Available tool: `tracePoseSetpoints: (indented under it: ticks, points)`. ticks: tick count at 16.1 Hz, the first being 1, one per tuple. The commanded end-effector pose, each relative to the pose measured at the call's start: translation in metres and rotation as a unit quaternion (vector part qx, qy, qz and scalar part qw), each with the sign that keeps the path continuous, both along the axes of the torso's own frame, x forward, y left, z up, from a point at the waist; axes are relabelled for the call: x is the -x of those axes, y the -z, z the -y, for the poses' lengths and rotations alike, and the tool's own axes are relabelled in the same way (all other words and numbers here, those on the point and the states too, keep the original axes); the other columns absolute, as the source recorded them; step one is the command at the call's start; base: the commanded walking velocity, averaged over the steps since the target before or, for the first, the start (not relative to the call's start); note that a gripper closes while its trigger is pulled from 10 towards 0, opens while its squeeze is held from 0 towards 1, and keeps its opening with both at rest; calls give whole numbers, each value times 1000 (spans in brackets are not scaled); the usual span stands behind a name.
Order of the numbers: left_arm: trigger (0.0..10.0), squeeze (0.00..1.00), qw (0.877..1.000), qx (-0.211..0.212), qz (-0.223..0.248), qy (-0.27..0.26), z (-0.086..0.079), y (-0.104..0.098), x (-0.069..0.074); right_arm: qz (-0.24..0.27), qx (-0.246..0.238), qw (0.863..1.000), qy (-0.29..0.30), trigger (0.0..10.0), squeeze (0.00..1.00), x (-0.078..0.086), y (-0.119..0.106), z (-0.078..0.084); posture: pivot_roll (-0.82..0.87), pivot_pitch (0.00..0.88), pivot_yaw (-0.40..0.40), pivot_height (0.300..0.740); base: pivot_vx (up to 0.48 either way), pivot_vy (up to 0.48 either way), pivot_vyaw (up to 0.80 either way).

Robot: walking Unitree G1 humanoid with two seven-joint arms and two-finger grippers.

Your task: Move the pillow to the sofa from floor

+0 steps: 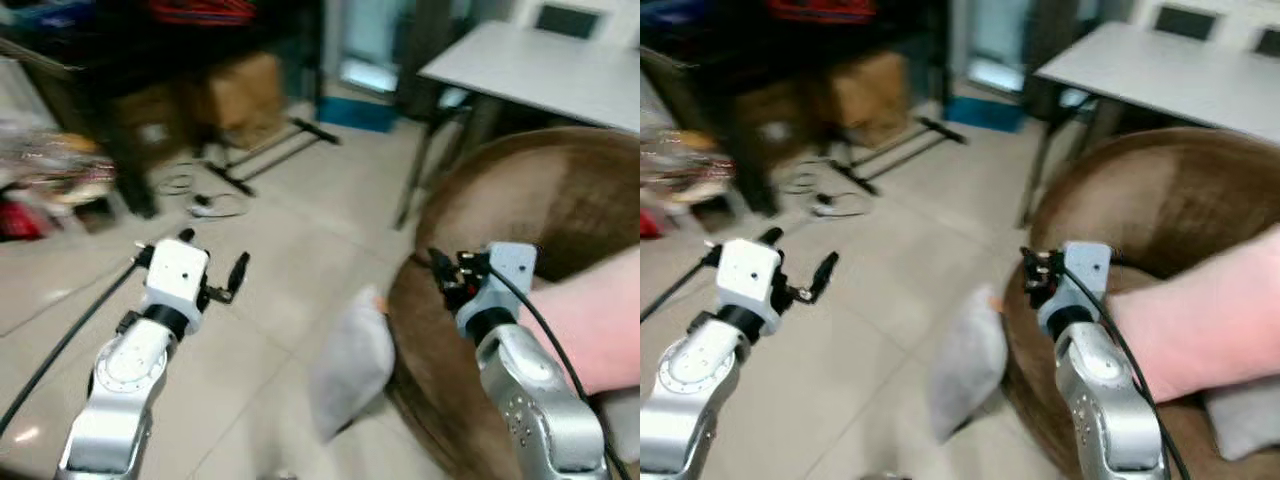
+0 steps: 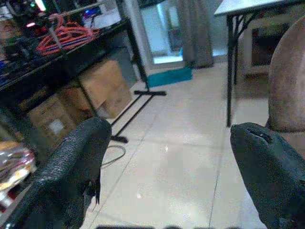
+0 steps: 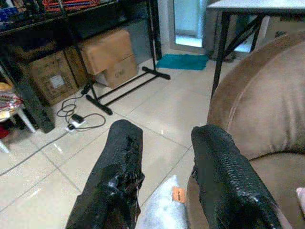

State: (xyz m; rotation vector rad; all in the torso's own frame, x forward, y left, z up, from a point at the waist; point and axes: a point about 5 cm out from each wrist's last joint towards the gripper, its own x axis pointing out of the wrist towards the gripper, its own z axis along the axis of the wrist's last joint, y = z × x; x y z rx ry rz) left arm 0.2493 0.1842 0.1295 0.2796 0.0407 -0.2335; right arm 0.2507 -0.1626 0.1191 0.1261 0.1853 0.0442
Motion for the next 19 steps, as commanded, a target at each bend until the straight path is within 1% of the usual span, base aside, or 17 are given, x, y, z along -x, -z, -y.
tracePoseSetpoints:
  ticks: [1, 6, 8, 10, 12, 13, 14, 16, 17, 19]
  points:
    - [10000, 0, 1000, -2, 9, 8, 1, -5, -1, 0, 17, 1000, 11, 10000, 0, 1, 0, 6, -38, 0, -3, 740, 304, 0, 0]
    - [10000, 0, 1000, -1, 10, 12, 2, -6, -4, 3, 22, 1000, 10, 10000, 0, -1, -2, 3, -40, 0, -1, 740, 349, 0, 800]
    - [10000, 0, 1000, -2, 11, 11, 2, -6, -5, 8, 13, 1000, 21, 10000, 0, -2, -3, 4, -39, 0, -2, 740, 351, 0, 0]
    - [10000, 0, 1000, -6, 11, 12, 1, -6, -5, 9, 19, 999, 33, 10000, 0, -3, -3, 7, -41, 0, -1, 740, 343, 0, 0]
    - [10000, 0, 1000, -12, 10, 15, 1, -6, -7, 8, 27, 998, 58, 10000, 0, -2, -2, 14, -45, 0, 2, 740, 309, 0, 0]
    - [10000, 0, 1000, -14, 9, 17, 2, -5, -7, 4, 22, 997, 72, 10000, 0, -2, -1, 17, -45, 0, 2, 740, 0, 0, 0]
    - [10000, 0, 1000, -17, 6, 20, 2, -4, -7, -1, 33, 996, 84, 10000, 0, -1, 1, 22, -45, 0, 2, 740, 0, 0, 0]
    - [10000, 0, 1000, -19, 4, 23, 3, -3, -8, -4, 35, 995, 92, 10000, 0, 1, 1, 27, -54, 0, 9, 740, 0, 0, -788]
    - [10000, 0, 999, -20, 5, 24, 3, -3, -8, -2, 38, 995, 92, 10000, 0, 1, 1, 27, -54, 0, 9, 740, 0, 0, -788]
    - [10000, 0, 999, -20, 8, 33, 4, -3, -9, 6, 47, 995, 83, 10000, 0, 1, -1, 26, -60, 0, 12, 740, 0, 0, 0]
